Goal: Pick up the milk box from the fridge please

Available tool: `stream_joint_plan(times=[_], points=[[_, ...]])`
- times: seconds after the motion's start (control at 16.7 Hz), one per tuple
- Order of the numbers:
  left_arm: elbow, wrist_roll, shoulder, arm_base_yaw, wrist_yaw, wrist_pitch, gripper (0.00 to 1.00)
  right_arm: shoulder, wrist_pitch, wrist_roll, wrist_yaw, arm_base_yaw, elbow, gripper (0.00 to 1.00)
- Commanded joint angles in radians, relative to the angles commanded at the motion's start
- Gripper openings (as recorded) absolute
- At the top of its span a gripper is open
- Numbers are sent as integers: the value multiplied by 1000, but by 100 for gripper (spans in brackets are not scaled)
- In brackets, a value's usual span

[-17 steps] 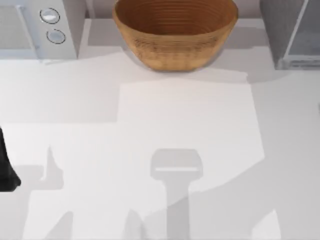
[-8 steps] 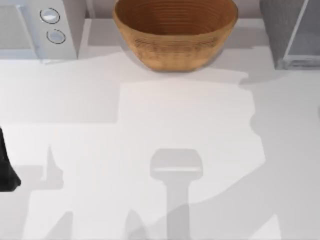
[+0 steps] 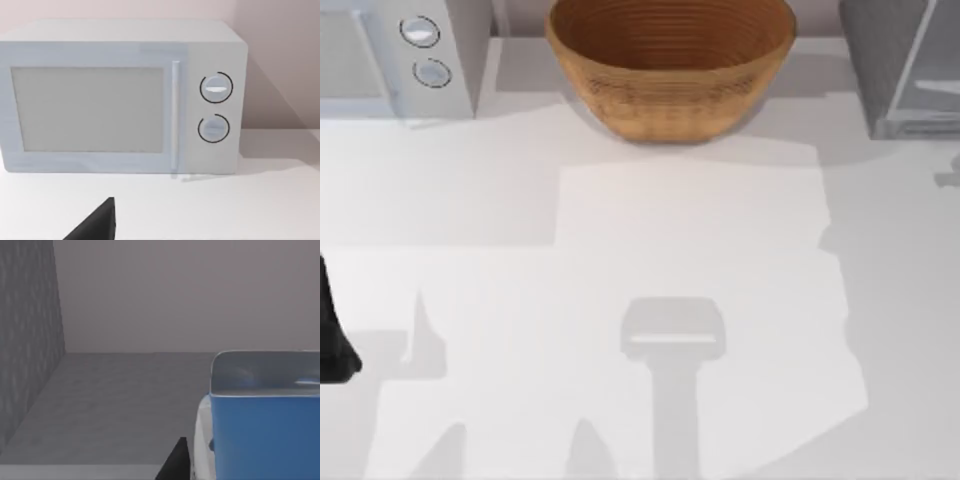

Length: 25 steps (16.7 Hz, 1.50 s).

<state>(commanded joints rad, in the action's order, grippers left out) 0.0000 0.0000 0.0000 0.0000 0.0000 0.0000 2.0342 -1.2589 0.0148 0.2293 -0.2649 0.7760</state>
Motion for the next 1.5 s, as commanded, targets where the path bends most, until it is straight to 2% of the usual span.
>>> stream_joint_plan(times=[0.42, 0.72, 0.96, 1.5], points=[[0, 0, 0, 0, 0, 0, 100, -9, -1, 1, 1, 5, -14, 0], [0, 0, 0, 0, 0, 0, 100, -197, 123, -2, -22, 35, -85, 0], [0, 0, 0, 0, 0, 0, 100, -528, 320, -4, -58, 75, -204, 0], [0, 0, 0, 0, 0, 0, 100, -1564, 923, -7, -164, 192, -579, 0]])
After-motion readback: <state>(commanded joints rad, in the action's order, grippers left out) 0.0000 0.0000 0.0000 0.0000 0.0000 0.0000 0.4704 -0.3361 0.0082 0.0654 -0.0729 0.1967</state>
